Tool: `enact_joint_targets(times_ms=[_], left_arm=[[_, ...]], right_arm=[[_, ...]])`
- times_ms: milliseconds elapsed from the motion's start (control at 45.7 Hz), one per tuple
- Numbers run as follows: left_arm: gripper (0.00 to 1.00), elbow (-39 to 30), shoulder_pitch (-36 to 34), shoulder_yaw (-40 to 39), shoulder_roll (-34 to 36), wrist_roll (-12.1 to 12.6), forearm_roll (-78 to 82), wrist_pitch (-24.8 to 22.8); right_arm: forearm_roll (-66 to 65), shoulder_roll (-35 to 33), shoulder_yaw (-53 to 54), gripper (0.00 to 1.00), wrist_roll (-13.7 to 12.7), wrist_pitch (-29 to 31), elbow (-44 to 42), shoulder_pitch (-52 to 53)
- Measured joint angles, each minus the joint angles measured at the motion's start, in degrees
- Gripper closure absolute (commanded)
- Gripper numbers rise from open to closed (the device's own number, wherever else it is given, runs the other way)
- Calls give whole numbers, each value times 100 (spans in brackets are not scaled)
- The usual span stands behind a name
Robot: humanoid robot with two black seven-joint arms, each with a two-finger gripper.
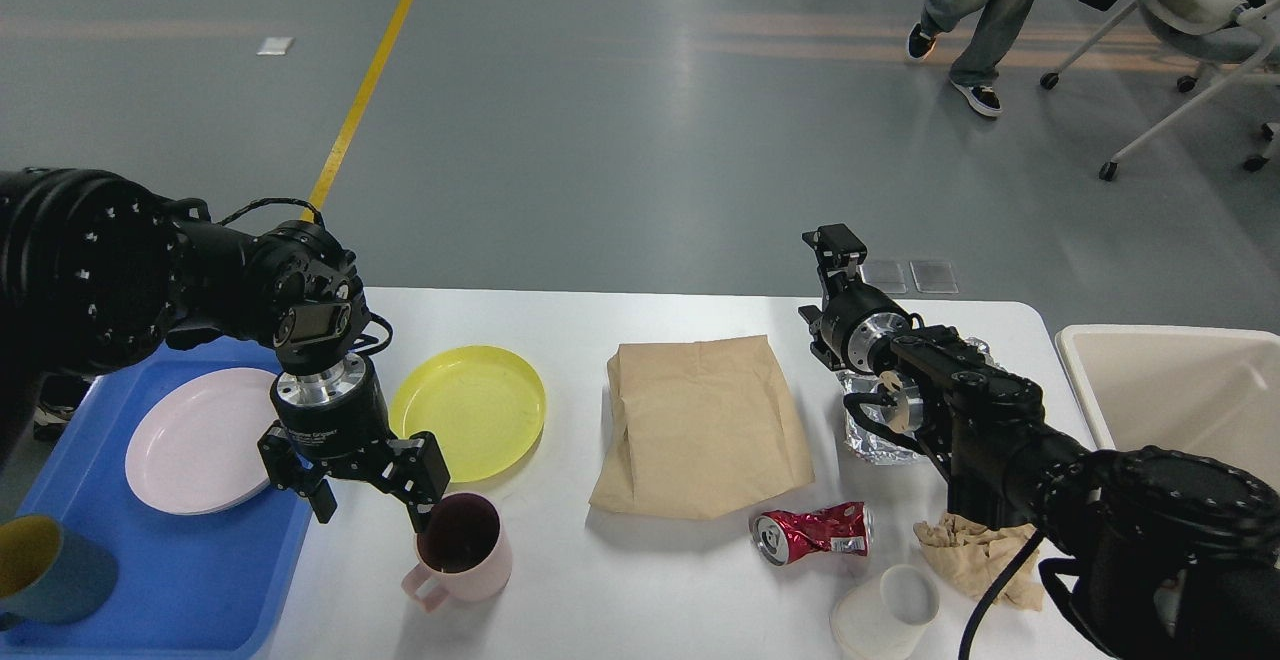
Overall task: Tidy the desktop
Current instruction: 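Lower the left gripper and grasp the pink mug by its rim, then carry the pink mug onto the blue tray and release it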
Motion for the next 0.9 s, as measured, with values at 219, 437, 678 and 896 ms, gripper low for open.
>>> enact_joint_targets(times_ms=[219,437,678,896], left_arm=[[4,465,482,-254,-22,13,-16,0],[8,738,851,-540,-27,312,-25,0],[37,1184,1293,-1009,-27,1212,-26,91],[59,1452,1427,-1226,-21,1469,-33,94]], right_arm=[[0,0,0,0,0,0,0,1],[0,0,0,0,0,-1,-1,2],[0,0,0,0,0,0,0,2],[0,0,0,0,0,0,0,4]])
